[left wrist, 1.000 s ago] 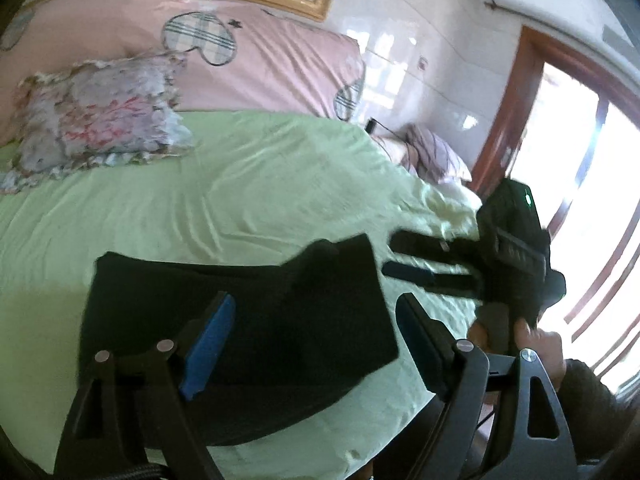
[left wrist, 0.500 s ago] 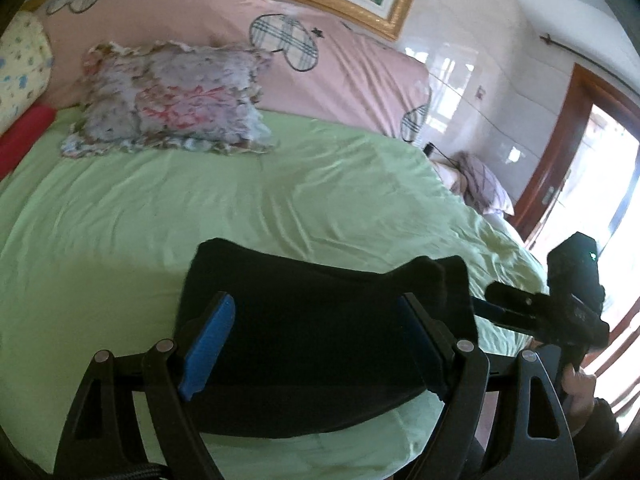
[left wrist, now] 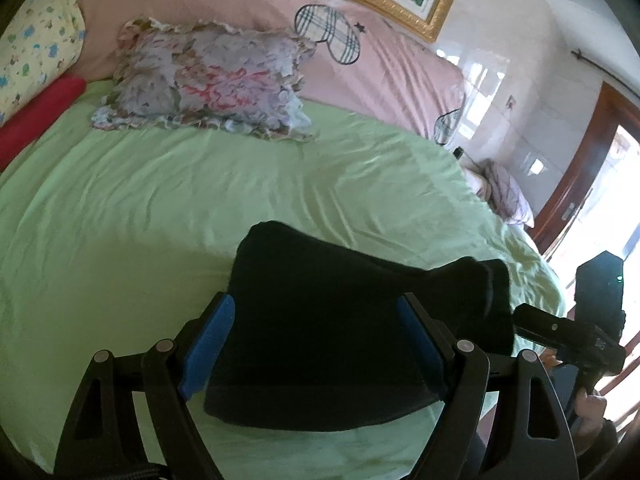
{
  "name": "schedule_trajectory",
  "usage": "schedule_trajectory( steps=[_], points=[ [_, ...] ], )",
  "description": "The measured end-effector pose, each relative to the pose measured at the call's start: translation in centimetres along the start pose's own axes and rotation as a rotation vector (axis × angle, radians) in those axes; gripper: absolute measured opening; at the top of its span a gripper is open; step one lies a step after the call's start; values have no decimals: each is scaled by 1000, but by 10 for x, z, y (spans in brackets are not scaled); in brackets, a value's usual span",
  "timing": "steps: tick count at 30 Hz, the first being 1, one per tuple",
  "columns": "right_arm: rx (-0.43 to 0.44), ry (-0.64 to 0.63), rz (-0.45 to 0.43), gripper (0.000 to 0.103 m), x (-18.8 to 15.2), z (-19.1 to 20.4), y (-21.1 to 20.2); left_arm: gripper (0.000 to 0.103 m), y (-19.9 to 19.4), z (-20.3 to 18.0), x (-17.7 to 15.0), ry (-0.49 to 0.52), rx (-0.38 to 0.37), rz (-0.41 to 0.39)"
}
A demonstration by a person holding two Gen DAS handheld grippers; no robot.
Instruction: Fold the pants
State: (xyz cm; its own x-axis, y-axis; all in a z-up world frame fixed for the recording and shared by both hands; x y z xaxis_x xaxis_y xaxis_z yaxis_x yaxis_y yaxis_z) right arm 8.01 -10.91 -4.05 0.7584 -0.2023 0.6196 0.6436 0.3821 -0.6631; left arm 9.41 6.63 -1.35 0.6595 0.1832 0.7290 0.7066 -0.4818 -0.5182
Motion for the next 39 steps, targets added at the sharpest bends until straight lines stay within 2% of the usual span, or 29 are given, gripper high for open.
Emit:
schedule_trajectory(
  steps=[8, 17, 27, 33, 35, 39],
  points=[
    [-37, 22, 26, 96, -4, -3, 10, 84, 17, 17, 0, -8, 36, 64],
    [-35, 46, 51, 97, -6, -2, 23, 84, 51, 33, -1, -1, 60, 149],
    [-5, 81, 92, 97, -15, -4, 38, 85, 81, 48, -5, -70, 1, 202],
    [14, 75, 104, 97, -19, -5, 46, 65, 84, 64, -6, -150, -32, 194],
    [23, 73, 106, 97, -20, -7, 47, 54, 82, 71, -7, -187, -47, 187],
    [35, 67, 101, 94, -19, -10, 48, 49, 79, 83, -9, -278, -103, 174]
  ],
)
Point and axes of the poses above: each gripper's, at about its wrist camera, not at the fingertips, and y roughly the way its jaws point, z to its left, x to its top, the point moved 10 cm from there along y, roughly the way its jaws point, and after that the axes turned 12 degrees about -x, right-handed, at the moved point
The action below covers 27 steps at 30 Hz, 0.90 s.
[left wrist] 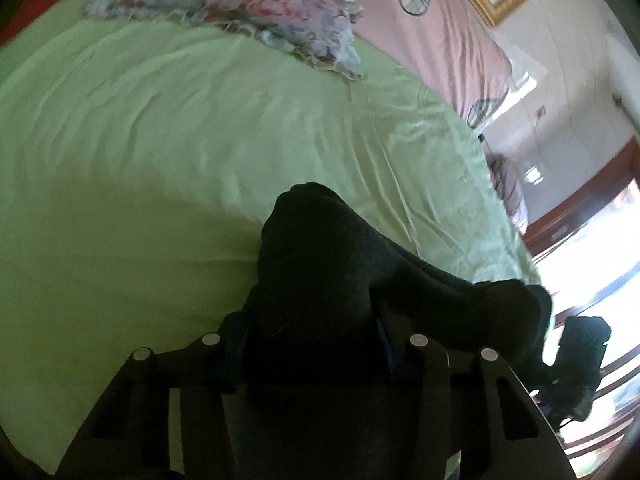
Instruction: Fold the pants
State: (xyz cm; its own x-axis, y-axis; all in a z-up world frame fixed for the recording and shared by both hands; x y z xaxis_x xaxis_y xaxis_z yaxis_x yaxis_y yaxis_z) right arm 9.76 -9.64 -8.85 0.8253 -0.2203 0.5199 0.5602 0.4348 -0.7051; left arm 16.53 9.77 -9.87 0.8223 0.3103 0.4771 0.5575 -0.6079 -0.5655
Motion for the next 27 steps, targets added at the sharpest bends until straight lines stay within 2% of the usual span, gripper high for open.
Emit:
schedule_trajectory(
  steps=[1, 3, 4, 5, 7, 8, 9, 10, 11, 13, 14, 16, 17, 20, 24, 27],
  points=[
    [1, -3, -1, 94, 1, 0, 1, 49, 0, 1, -1, -4, -2, 0],
    [-3, -8, 0, 94, 1, 0, 2, 59, 2, 0, -2, 16, 30, 7],
    [-6, -14, -1, 94, 1, 1, 2, 71, 3, -1, -3, 17, 48, 11],
    [-10, -21, 0, 94, 1, 2, 2, 77, 3, -1, -4, 15, 61, 12],
    [-13, -28, 4, 94, 0, 4, 4, 77, 2, -2, -7, 18, 62, 17],
    [-12, -29, 4, 90, 0, 4, 4, 77, 1, -3, -8, 23, 63, 19],
    [-1, -31, 7, 80, 0, 4, 3, 77, 1, -3, -10, 28, 66, 22],
    [20, -25, 16, 72, -1, 5, 4, 76, 1, -3, -11, 33, 68, 23],
    [41, -12, 27, 70, -2, 5, 5, 72, 2, -5, -12, 42, 68, 26],
    [58, 11, 28, 62, -1, 3, 6, 55, 2, -8, -16, 48, 41, 35],
    [63, 17, 29, 60, -1, 2, 7, 51, 2, -8, -15, 46, 48, 30],
    [86, 39, 30, 49, 1, 3, 5, 42, 0, -10, -14, 46, 39, 27],
    [103, 50, 30, 48, 4, 4, 4, 38, -2, -12, -14, 45, 33, 24],
    [114, 29, 27, 44, 8, 12, 1, 31, -10, -19, -12, 55, 29, 8],
    [134, 5, 15, 43, 16, 24, -2, 30, -27, -28, -9, 68, 34, -27],
    [146, -5, 9, 42, 23, 29, -2, 30, -43, -32, -2, 87, 66, -66]
  ],
)
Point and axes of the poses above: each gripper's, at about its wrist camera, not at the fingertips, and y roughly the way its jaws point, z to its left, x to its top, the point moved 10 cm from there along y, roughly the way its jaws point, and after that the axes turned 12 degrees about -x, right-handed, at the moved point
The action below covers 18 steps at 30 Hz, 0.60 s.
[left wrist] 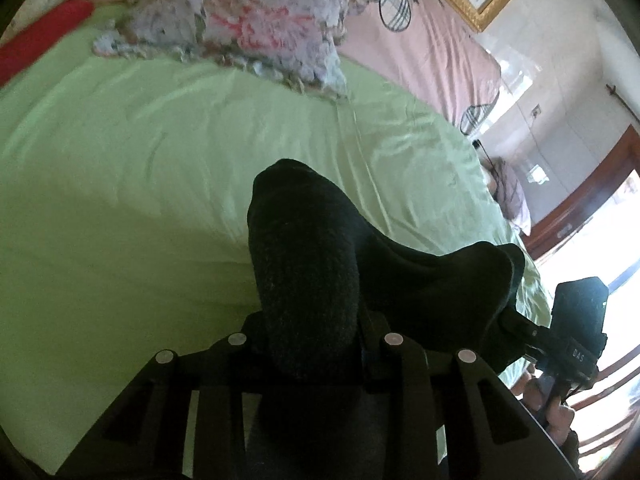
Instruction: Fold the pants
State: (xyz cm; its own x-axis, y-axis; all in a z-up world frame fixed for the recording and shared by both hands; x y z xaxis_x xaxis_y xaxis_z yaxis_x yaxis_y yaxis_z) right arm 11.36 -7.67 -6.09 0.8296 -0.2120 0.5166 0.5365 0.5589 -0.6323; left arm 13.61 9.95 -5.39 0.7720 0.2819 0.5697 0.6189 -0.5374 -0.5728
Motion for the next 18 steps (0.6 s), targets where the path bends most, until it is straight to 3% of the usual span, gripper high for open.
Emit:
schedule_trajectory(
  steps=[9, 18],
  points=[
    [46, -75, -15, 42, 27, 38, 24, 30, -42, 9, 33, 33, 128, -102],
    [51, -112, -20, 42, 63, 66, 62, 30, -55, 30, 64, 5, 238, -163]
  ],
)
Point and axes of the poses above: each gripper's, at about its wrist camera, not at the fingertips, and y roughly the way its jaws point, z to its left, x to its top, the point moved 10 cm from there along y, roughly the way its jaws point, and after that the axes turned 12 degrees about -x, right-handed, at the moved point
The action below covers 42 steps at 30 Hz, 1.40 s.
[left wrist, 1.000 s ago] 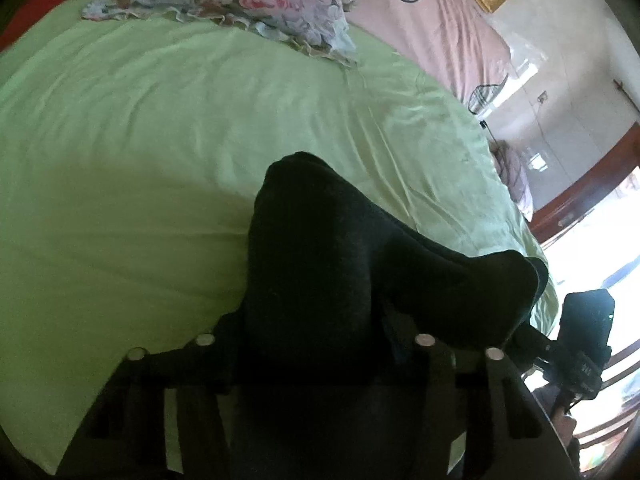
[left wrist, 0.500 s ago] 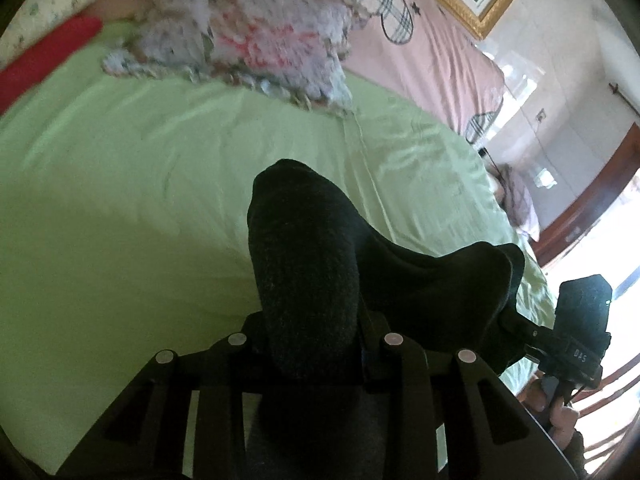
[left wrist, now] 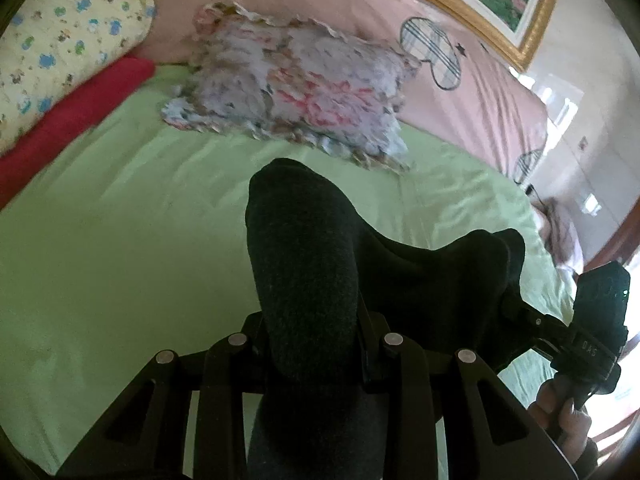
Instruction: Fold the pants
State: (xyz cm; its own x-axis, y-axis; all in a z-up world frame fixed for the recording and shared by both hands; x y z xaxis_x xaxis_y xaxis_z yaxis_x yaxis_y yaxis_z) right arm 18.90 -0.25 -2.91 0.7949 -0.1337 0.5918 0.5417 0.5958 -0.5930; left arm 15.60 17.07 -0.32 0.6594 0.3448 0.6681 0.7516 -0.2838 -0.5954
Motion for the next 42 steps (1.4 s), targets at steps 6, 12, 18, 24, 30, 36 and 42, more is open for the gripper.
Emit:
schedule_trajectory(
  steps=[6, 12, 18, 24, 30, 36, 42],
  points=[
    [-14, -43, -2, 42, 19, 11, 25, 29, 4, 13, 17, -13, 38, -20],
    [-40, -90, -9, 42, 36, 18, 48, 29, 15, 26, 27, -19, 79, -26],
    [-53, -120, -3, 42, 49, 20, 70, 29, 26, 37, 37, -19, 105, -34],
    [-51, -132, -10, 42, 59, 22, 90, 29, 38, 50, 47, -31, 119, -33],
    [-42, -143, -2, 42, 68, 23, 108, 29, 48, 62, 56, -50, 119, -37],
    [-52, -148, 25, 42, 78, 18, 129, 29, 64, 73, 62, -61, 124, -37],
    [-53, -139, 46, 44, 78, 6, 143, 30, 72, 82, 58, -53, 129, -35]
  ],
)
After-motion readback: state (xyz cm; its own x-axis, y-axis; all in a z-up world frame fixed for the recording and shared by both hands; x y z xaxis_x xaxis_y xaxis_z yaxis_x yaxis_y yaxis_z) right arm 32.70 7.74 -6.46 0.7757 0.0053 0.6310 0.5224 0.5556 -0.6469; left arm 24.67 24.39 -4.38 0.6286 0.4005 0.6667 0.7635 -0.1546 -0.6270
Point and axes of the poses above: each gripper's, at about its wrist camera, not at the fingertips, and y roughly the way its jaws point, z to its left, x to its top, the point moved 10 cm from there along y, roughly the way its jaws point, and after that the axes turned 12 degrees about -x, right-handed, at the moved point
